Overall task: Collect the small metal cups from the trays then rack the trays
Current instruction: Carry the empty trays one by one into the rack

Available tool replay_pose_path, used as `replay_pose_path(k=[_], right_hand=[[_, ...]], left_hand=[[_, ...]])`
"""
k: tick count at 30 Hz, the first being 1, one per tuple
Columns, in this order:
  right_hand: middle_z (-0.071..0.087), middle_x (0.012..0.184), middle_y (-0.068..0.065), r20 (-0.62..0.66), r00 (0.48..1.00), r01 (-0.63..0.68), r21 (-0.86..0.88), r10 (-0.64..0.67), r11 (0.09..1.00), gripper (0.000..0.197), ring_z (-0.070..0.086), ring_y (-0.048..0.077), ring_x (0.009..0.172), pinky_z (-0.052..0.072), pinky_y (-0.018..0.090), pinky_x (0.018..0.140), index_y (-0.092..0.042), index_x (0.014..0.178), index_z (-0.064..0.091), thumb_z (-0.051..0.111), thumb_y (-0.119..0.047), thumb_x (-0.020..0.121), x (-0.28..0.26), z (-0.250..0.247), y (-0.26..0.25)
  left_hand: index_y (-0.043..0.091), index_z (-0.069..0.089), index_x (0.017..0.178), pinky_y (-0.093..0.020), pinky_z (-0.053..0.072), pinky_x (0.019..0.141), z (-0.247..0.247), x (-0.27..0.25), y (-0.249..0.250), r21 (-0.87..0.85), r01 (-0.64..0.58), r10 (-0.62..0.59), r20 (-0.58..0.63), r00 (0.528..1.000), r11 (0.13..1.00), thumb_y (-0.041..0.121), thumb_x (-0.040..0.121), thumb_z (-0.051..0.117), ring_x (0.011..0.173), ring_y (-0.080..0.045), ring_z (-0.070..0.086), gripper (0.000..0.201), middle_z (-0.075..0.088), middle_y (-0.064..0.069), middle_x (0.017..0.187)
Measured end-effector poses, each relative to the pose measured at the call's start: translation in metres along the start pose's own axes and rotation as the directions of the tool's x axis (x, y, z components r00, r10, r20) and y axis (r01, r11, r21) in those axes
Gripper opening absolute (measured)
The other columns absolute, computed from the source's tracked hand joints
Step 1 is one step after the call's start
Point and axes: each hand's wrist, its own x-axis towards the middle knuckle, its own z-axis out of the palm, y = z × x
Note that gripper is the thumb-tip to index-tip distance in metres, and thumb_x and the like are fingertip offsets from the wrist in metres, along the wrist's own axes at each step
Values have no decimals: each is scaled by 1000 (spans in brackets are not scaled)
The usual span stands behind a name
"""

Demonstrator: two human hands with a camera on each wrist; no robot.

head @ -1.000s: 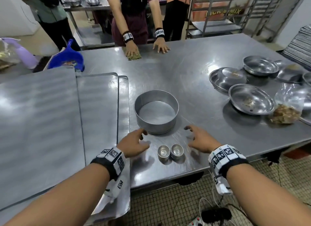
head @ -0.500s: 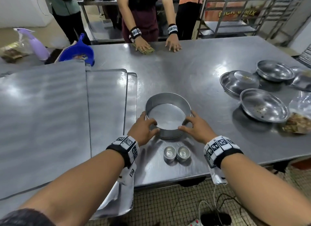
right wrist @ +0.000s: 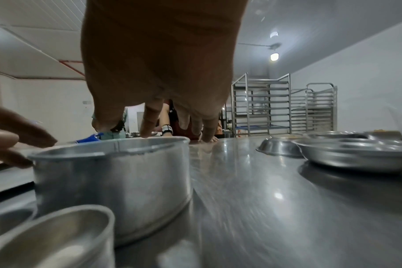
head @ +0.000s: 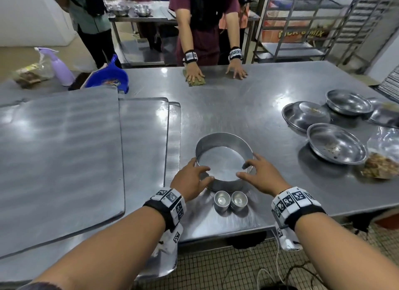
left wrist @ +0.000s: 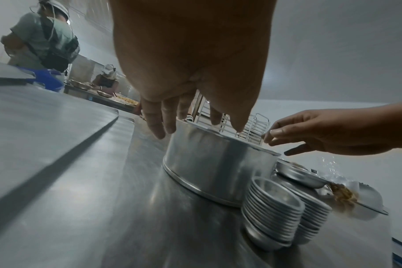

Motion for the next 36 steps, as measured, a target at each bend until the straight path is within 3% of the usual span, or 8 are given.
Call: replay_pose_path(k=[4,7,11,16,22,28,33,36], right_hand=[[41,152,7,-150,987,64,-6,-64,998,38,39,25,140,33,40,113,-26,112,66,68,-53,86,15,-11,-43],[53,137,5,-208,965,162,-7,-160,987,37,49,25,128,39,39,106,-21,109,68,66,-51,88,34,-4,-100],[56,131,5,-131,960,257,52,-249,965,37,51,24,122,39,37,101,-23,112,65,64,-52,89,54,32,-191],[60,129,3,-14,960,281,133,-281,951,43,59,22,113,47,39,95,-26,117,62,63,-57,88,76,102,-292],[57,136,11,89,979,164,182,-183,970,56,56,28,121,43,36,94,-17,134,52,65,-48,89,105,185,-374],[49,144,19,90,996,-15,193,-3,981,74,50,36,129,40,41,103,-8,150,34,67,-37,91,134,235,-398],[50,145,19,41,992,-129,219,123,967,66,50,36,130,40,37,103,-3,148,37,65,-27,93,138,249,-396],[53,143,15,47,986,-164,265,158,950,58,51,34,129,40,34,101,-4,144,43,65,-23,93,134,251,-395]], left_hand=[[34,41,149,-40,43,108,-31,-10,-29,-40,34,-38,-92,995,999,64,91,54,136,-23,47,67,42,-1,154],[29,48,144,-39,42,109,-69,-23,-76,-32,150,-153,-114,982,988,65,91,51,133,-23,49,65,48,-2,148],[22,55,138,-41,40,110,-128,-55,-161,-28,324,-325,-133,936,946,65,91,52,133,-24,48,64,52,-3,146],[20,51,142,-40,39,111,-191,-110,-279,-43,540,-538,-174,825,841,58,92,57,135,-28,47,63,48,-8,148],[20,42,148,-41,41,109,-241,-162,-407,-115,714,-720,-205,663,690,50,87,65,132,-36,48,72,46,-17,147],[18,31,153,-42,38,111,-251,-172,-492,-222,793,-822,-201,532,568,48,81,66,135,-40,41,85,40,-19,147],[15,52,134,-35,50,96,-240,-168,-534,-473,708,-838,-140,527,524,52,62,67,110,-32,64,82,66,-10,125],[8,63,115,-33,50,88,-238,-164,-537,-557,656,-843,-167,511,509,34,72,77,99,-31,67,52,72,-11,110]])
